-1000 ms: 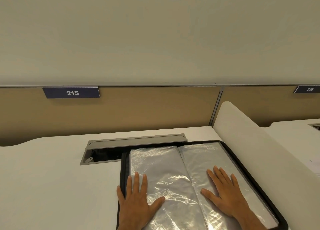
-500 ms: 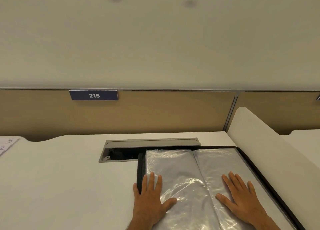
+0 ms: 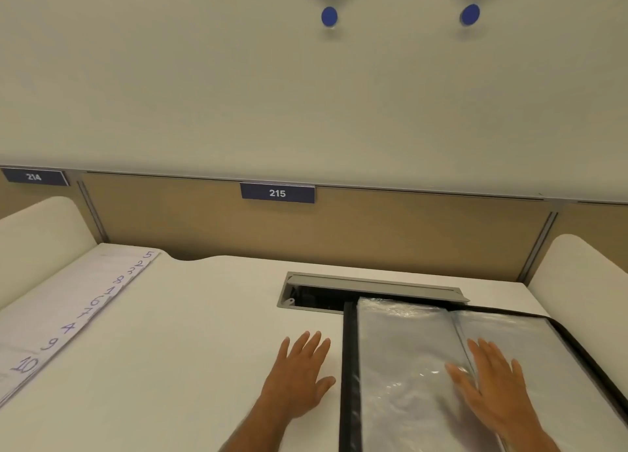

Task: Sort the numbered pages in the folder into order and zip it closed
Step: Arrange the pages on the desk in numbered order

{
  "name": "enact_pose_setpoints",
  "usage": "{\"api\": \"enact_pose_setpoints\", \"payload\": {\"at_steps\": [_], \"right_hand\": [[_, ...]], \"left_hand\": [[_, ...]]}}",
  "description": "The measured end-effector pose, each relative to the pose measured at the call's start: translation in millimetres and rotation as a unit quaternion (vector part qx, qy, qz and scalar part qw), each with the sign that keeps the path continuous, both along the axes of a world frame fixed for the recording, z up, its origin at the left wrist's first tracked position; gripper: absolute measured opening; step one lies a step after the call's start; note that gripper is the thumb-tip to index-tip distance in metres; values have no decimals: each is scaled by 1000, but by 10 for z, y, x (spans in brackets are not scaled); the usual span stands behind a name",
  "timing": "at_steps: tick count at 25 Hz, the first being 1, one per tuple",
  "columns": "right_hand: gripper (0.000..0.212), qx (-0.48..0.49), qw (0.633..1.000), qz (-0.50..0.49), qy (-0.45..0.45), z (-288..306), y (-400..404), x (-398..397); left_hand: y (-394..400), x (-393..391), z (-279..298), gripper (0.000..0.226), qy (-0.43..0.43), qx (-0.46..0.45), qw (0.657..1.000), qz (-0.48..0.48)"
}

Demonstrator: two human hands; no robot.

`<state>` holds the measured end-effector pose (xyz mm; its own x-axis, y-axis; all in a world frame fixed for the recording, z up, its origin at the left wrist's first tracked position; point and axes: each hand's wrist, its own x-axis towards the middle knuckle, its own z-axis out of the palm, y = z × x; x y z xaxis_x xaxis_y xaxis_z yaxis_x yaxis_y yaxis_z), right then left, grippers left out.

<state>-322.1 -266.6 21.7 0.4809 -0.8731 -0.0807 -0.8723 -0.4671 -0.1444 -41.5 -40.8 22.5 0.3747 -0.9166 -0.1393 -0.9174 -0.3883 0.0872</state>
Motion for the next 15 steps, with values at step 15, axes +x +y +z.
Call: {"api": "enact_pose_setpoints", "payload": {"at_steps": [15], "right_hand": [[131, 12, 988, 118, -98, -81, 2620, 2798]], "left_hand": [[2146, 1950, -157, 69, -54, -126, 989, 52]]}}
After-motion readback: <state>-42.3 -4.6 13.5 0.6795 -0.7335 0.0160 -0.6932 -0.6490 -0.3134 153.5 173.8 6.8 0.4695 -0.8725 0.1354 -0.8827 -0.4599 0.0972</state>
